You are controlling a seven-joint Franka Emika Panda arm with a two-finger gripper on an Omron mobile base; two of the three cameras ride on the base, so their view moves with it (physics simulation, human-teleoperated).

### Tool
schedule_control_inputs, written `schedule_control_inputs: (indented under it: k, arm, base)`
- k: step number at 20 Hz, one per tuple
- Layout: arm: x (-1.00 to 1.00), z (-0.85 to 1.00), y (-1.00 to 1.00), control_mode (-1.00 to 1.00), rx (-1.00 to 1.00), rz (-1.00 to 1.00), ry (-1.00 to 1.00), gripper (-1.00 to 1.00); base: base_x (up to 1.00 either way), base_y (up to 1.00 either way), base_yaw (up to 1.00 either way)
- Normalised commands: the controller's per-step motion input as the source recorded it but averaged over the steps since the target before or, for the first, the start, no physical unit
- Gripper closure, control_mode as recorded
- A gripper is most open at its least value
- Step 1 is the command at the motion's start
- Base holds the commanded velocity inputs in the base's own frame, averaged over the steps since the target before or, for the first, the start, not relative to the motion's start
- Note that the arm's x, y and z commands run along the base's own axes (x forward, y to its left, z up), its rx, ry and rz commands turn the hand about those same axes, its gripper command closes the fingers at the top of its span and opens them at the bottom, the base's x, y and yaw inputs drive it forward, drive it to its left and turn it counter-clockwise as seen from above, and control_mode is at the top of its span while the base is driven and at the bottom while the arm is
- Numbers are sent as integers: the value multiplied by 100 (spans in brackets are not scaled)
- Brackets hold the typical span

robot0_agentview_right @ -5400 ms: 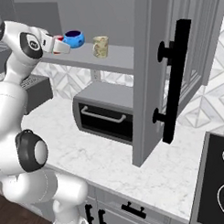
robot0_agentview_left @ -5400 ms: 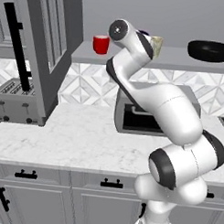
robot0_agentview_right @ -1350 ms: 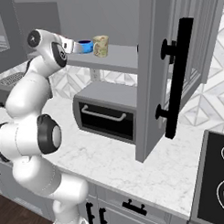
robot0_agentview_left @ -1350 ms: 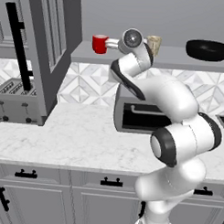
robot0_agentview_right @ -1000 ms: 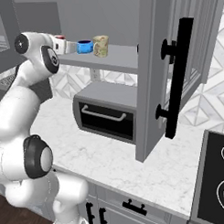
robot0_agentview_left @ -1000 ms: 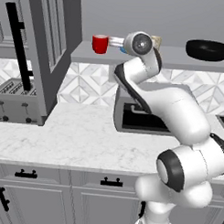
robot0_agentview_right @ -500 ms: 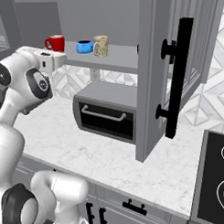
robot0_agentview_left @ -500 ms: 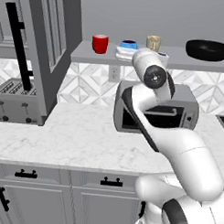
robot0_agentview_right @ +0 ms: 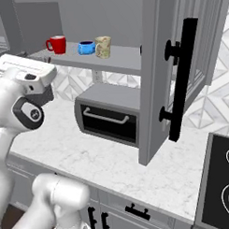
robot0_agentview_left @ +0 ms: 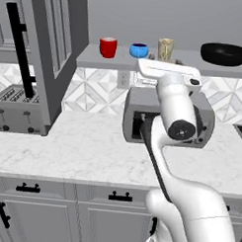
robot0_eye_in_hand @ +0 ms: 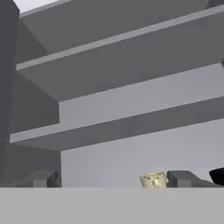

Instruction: Gather all objects into one cabinet and sort the glasses and bowls to opposite sides.

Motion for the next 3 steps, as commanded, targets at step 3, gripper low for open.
schedule_control_inputs:
  k: [3]
  arm:
    - [-100,19,0,-100,0,0,-38,-100]
  base:
    - [0,0,0]
